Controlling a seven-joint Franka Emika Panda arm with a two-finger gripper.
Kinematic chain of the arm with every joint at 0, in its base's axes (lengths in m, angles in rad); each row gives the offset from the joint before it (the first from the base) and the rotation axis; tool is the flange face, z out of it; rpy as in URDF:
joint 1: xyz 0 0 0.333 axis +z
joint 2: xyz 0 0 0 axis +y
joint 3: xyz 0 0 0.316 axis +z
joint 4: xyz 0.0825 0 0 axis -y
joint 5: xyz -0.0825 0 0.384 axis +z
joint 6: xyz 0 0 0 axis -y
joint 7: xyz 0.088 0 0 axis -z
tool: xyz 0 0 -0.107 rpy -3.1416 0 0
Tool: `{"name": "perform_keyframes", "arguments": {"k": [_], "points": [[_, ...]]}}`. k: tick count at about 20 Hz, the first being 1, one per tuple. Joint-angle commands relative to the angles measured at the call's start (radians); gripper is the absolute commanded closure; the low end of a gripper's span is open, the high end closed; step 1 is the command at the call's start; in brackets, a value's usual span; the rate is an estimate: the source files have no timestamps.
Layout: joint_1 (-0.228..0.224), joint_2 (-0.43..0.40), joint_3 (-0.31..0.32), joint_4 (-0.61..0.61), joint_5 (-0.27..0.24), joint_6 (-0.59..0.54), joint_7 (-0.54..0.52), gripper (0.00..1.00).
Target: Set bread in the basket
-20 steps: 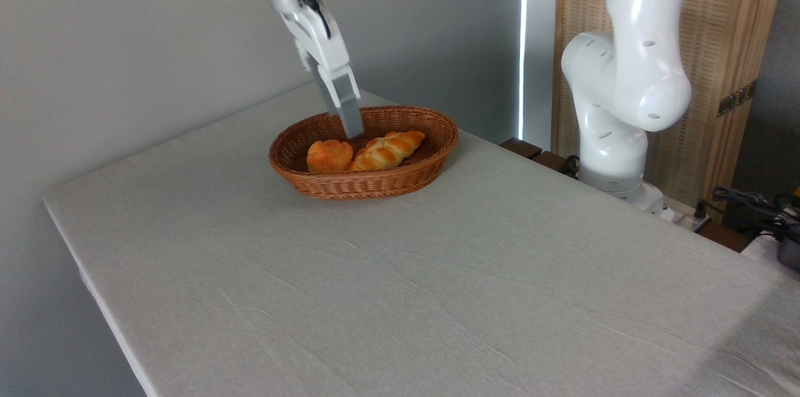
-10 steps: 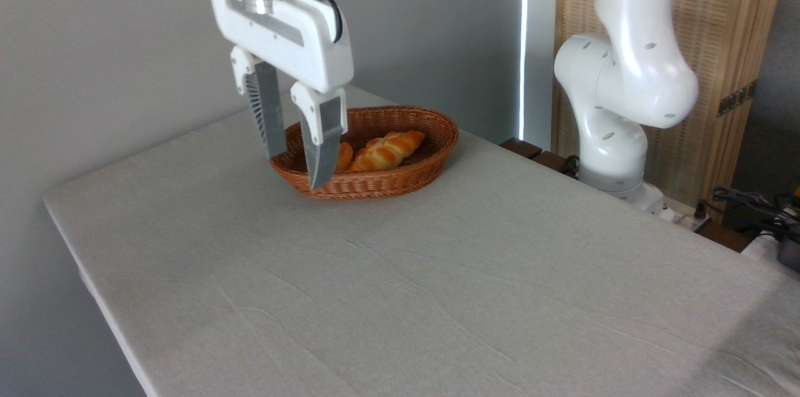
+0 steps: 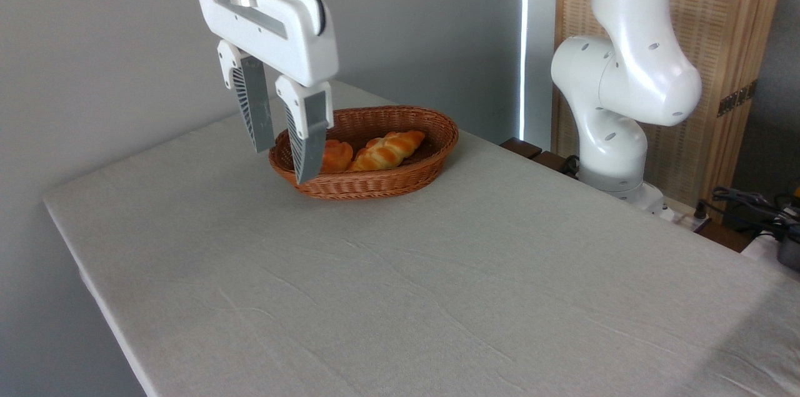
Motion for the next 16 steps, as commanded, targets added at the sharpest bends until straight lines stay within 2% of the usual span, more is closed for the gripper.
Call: {"name": "perform_keyframes", "arguments": {"k": [1,10,16], "points": [[0.014,-0.001,-0.05,0.0,0.001,-0.051,-0.001,0.0],[0.022,-0.017,-0.036,0.0,0.018,-0.121,0.017,0.0],[0.016,-0.017,-0.014,0.002,0.038,-0.112,0.051,0.0]]}}
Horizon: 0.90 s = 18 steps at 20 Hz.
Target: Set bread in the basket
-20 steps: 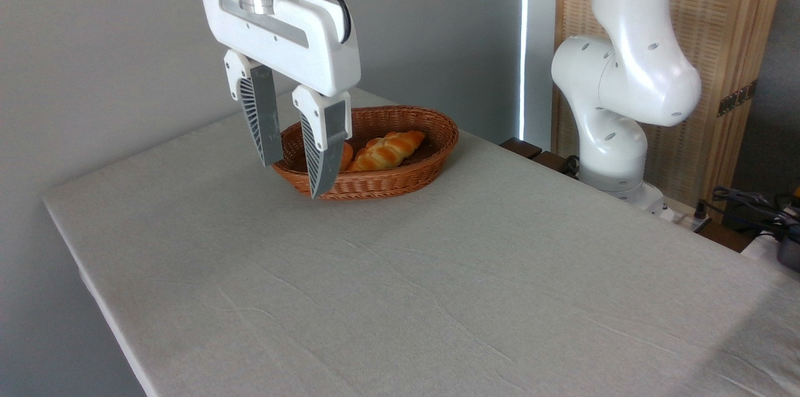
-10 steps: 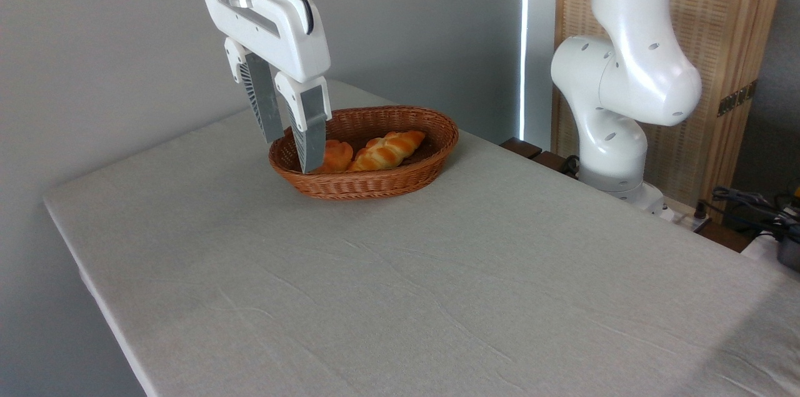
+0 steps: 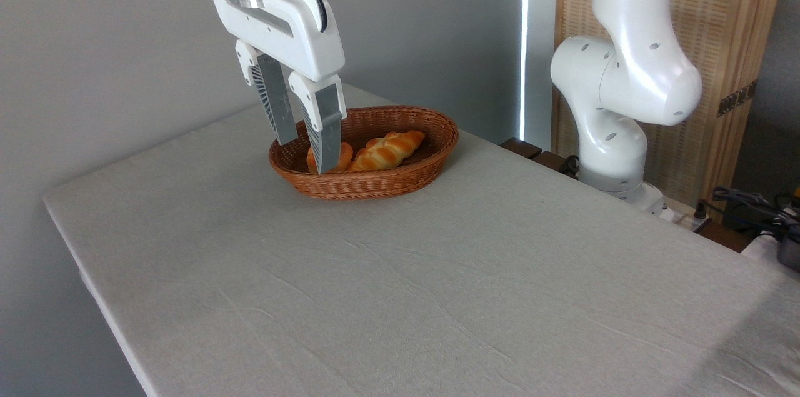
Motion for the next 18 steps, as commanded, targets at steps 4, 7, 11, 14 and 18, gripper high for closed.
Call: {"name": "perform_keyframes", "arguments": {"k": [4,7,11,14,18], "points": [[-0.004,-0.011,0.028,0.003,0.021,0.013,0.053,0.0],[-0.004,-0.011,0.033,0.003,0.023,0.02,0.053,0.0],[-0.004,-0.011,0.033,0.003,0.021,0.024,0.041,0.0],[-0.004,-0.011,0.033,0.003,0.02,0.024,0.01,0.0],[-0.004,-0.011,0.033,0.003,0.02,0.024,0.009,0.0]]}}
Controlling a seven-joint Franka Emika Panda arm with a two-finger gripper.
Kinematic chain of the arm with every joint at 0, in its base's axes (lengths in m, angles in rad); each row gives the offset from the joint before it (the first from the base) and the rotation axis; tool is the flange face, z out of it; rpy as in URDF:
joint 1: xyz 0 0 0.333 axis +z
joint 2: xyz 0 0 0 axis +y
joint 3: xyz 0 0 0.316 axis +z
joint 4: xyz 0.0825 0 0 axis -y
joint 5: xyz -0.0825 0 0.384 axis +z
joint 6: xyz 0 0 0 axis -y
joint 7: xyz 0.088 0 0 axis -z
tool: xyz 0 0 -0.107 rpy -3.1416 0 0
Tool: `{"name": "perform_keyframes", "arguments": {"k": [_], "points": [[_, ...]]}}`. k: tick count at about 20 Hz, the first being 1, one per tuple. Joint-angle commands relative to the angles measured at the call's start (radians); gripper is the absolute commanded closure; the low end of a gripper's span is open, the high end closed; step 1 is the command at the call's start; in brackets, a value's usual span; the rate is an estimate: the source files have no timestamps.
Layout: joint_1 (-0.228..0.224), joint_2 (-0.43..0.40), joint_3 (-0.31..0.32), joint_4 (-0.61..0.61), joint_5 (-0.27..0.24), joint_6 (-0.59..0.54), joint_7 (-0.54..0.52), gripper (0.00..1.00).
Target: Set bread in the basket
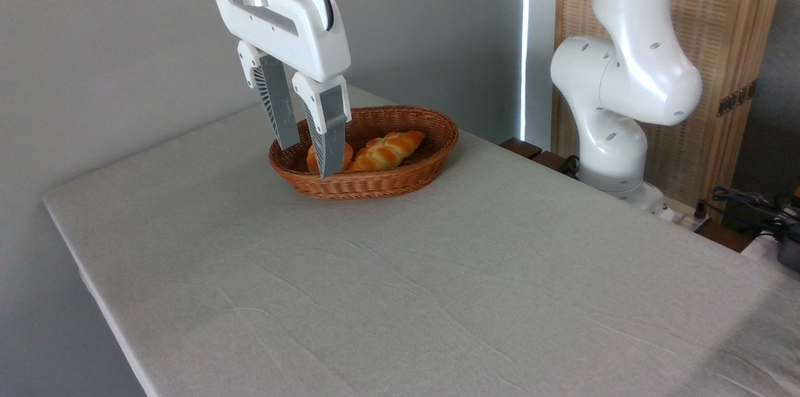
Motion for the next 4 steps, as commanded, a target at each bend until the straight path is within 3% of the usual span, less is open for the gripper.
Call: {"name": "perform_keyframes", "arguments": {"k": [1,4], "points": [[-0.004,-0.008,0.008,0.0,0.008,0.012,-0.014,0.0],[-0.006,-0.011,0.014,0.0,0.008,0.01,-0.014,0.0]]}}
